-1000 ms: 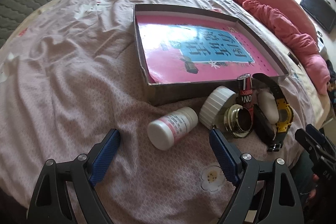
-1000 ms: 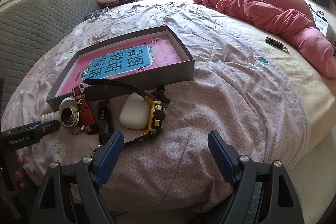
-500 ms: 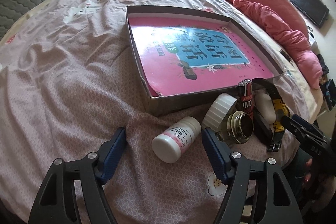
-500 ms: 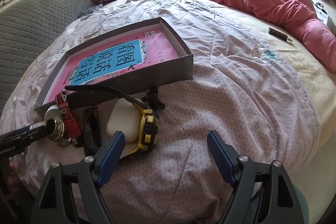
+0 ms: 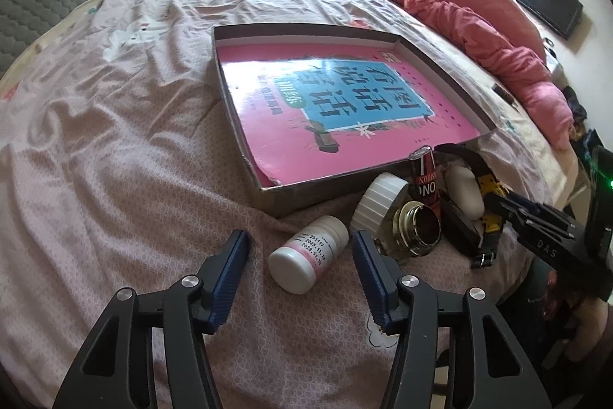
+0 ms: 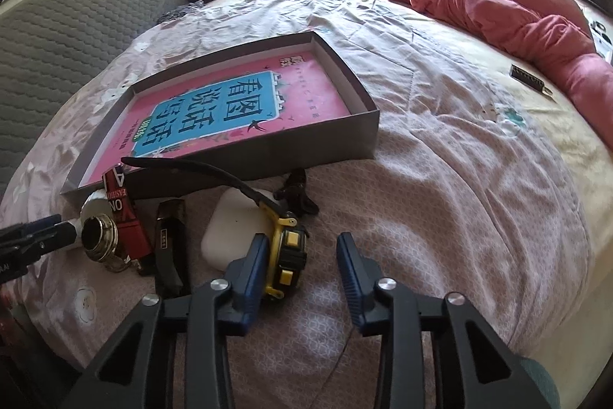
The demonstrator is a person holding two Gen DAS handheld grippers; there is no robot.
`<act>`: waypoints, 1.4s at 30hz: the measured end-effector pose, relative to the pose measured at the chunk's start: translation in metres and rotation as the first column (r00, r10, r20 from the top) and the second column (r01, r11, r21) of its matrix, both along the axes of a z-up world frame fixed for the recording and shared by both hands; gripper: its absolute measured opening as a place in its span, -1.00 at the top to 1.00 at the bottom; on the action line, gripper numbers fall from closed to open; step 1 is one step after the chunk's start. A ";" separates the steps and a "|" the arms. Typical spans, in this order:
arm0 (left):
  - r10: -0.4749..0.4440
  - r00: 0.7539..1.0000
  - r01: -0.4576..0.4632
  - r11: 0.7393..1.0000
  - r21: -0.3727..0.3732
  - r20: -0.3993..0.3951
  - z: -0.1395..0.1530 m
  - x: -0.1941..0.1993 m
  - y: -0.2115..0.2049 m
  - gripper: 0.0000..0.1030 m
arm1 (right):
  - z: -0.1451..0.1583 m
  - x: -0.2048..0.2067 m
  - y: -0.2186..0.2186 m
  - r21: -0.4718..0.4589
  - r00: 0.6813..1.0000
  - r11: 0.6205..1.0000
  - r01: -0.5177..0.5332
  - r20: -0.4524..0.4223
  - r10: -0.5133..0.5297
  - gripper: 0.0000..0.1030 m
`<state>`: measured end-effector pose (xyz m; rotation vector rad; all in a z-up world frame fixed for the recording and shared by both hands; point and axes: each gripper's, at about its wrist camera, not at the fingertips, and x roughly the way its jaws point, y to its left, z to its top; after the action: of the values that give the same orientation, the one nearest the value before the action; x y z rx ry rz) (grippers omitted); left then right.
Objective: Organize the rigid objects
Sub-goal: 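Grasp the white pill bottle with the left tool while the right tool grasps the black-yellow watch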
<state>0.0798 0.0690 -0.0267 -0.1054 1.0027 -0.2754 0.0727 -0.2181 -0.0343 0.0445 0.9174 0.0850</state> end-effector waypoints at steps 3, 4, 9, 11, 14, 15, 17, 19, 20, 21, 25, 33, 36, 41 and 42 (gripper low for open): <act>-0.049 0.999 0.049 0.999 0.022 0.002 0.001 0.004 -0.005 0.03 | -0.001 0.000 -0.001 0.011 1.000 1.000 0.003 -0.001 -0.003 0.29; -0.059 0.998 0.059 0.998 0.022 0.001 0.001 0.005 -0.006 0.04 | -0.001 0.000 -0.002 0.011 1.000 1.000 0.003 -0.001 -0.003 0.29; -0.114 0.993 0.116 0.991 0.060 -0.027 -0.006 0.011 -0.016 0.05 | -0.001 0.000 -0.002 0.009 1.000 1.000 0.003 -0.002 -0.003 0.29; -0.145 0.989 0.147 0.986 0.074 -0.025 -0.007 0.010 -0.020 0.05 | -0.002 0.001 -0.002 0.008 1.000 1.000 0.002 -0.001 -0.002 0.29; -0.188 0.981 0.190 0.979 0.078 -0.036 -0.010 0.010 -0.026 0.09 | -0.003 0.001 -0.003 0.008 1.000 1.000 0.003 -0.001 -0.003 0.29; -0.196 0.979 0.200 0.976 0.088 -0.050 -0.013 0.012 -0.027 0.12 | -0.003 0.001 -0.003 0.008 1.000 1.000 0.004 0.000 -0.004 0.29; -0.206 0.977 0.210 0.973 0.099 -0.051 -0.015 0.013 -0.030 0.14 | -0.003 0.002 -0.003 0.005 1.000 1.000 0.002 0.001 -0.002 0.30; -0.215 0.975 0.219 0.972 0.091 -0.053 -0.015 0.014 -0.033 0.21 | -0.003 0.002 -0.003 0.005 1.000 1.000 -0.004 0.001 0.004 0.35; -0.219 0.974 0.223 0.971 0.088 -0.053 -0.015 0.014 -0.034 0.27 | -0.003 0.002 -0.002 0.000 1.000 1.000 -0.009 0.001 0.009 0.37; -0.222 0.974 0.226 0.971 0.082 -0.056 -0.015 0.014 -0.035 0.31 | -0.003 0.002 0.000 -0.006 1.000 1.000 -0.016 0.001 0.016 0.42; -0.219 0.973 0.224 0.971 0.080 -0.069 -0.016 0.014 -0.036 0.34 | -0.002 0.001 0.003 -0.013 0.999 0.999 -0.034 0.004 0.034 0.53; -0.107 0.990 0.111 0.993 0.037 -0.088 -0.017 0.011 -0.030 0.48 | 0.000 -0.001 -0.003 0.037 0.999 0.998 -0.041 0.012 0.040 0.58; -0.048 0.995 0.048 0.999 0.004 -0.088 -0.017 0.006 -0.028 0.48 | 0.001 -0.002 -0.004 0.048 0.999 0.998 -0.043 0.017 0.042 0.59; 0.023 0.997 -0.025 0.999 -0.032 -0.075 -0.013 -0.002 -0.029 0.48 | 0.003 -0.005 -0.005 0.061 0.999 0.997 -0.045 0.029 0.043 0.60; 0.038 0.997 -0.040 0.998 -0.037 -0.072 -0.012 -0.004 -0.029 0.48 | 0.003 -0.005 -0.005 0.065 0.999 0.997 -0.044 0.030 0.042 0.60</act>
<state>0.0761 0.0397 -0.0392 -0.1709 1.0654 -0.2568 0.0680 -0.2236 -0.0312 0.0841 0.8873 0.1553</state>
